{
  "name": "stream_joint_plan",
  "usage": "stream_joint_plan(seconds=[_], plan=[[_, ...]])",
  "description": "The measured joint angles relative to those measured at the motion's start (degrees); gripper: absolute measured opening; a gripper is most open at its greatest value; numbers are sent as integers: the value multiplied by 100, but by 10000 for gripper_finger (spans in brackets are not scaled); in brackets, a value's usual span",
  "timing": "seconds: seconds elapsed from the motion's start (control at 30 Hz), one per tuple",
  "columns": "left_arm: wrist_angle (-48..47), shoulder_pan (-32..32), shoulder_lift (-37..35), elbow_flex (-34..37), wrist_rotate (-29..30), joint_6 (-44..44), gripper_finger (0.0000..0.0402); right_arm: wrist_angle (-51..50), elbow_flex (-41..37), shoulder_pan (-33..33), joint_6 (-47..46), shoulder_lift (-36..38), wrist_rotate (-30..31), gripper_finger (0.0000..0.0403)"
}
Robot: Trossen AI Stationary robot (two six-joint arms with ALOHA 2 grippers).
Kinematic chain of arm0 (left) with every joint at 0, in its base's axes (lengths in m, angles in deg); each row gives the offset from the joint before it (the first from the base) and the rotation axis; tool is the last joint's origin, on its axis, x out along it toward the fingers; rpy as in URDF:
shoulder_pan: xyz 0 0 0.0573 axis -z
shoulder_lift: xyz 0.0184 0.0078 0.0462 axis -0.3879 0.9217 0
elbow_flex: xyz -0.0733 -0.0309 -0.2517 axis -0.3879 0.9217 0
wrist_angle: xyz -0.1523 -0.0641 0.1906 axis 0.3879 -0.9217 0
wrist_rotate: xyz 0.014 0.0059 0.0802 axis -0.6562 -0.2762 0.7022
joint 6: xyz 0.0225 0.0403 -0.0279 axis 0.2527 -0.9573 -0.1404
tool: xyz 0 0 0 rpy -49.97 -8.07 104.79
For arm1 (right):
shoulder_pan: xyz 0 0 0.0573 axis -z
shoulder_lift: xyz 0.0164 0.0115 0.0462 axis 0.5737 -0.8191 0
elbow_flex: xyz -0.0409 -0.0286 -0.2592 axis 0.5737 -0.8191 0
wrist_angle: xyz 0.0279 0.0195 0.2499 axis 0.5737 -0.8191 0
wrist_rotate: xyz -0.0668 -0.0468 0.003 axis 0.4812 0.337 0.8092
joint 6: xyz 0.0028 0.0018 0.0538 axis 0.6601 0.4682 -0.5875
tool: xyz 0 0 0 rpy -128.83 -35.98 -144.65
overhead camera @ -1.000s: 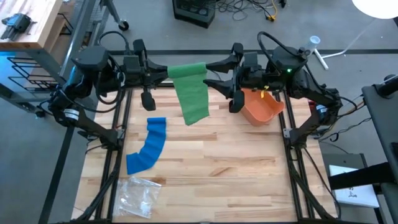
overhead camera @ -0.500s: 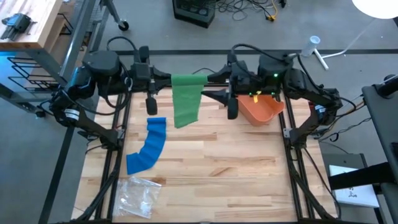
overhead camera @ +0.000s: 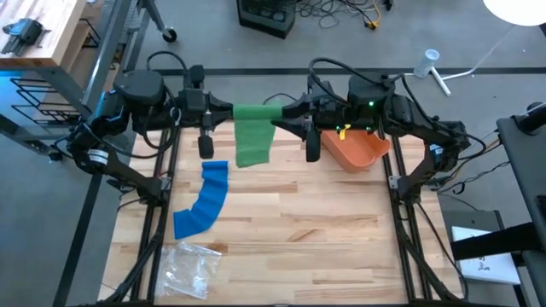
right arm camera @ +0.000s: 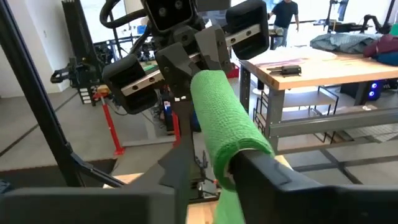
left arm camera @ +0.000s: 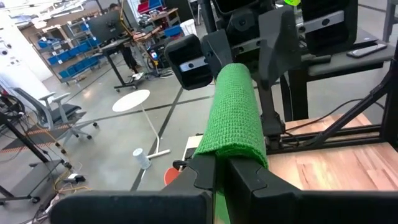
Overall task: Roll bandage
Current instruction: Roll the green bandage
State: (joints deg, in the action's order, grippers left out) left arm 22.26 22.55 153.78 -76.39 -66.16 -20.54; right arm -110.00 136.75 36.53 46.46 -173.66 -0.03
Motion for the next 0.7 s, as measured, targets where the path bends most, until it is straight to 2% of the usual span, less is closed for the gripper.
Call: stream_joint_plan(seconds=[0.17,0.6,0.7], plan=[[46,0,2,0,-5,-56,22,31,0,0,33,-4,-59,12],[171,0,-176,-103,-6,-245,70,232,-8,-7,104,93,-49,5],[93,-16,-319,-105,247,-459,83,223,130,-4,92,127,-21,4]])
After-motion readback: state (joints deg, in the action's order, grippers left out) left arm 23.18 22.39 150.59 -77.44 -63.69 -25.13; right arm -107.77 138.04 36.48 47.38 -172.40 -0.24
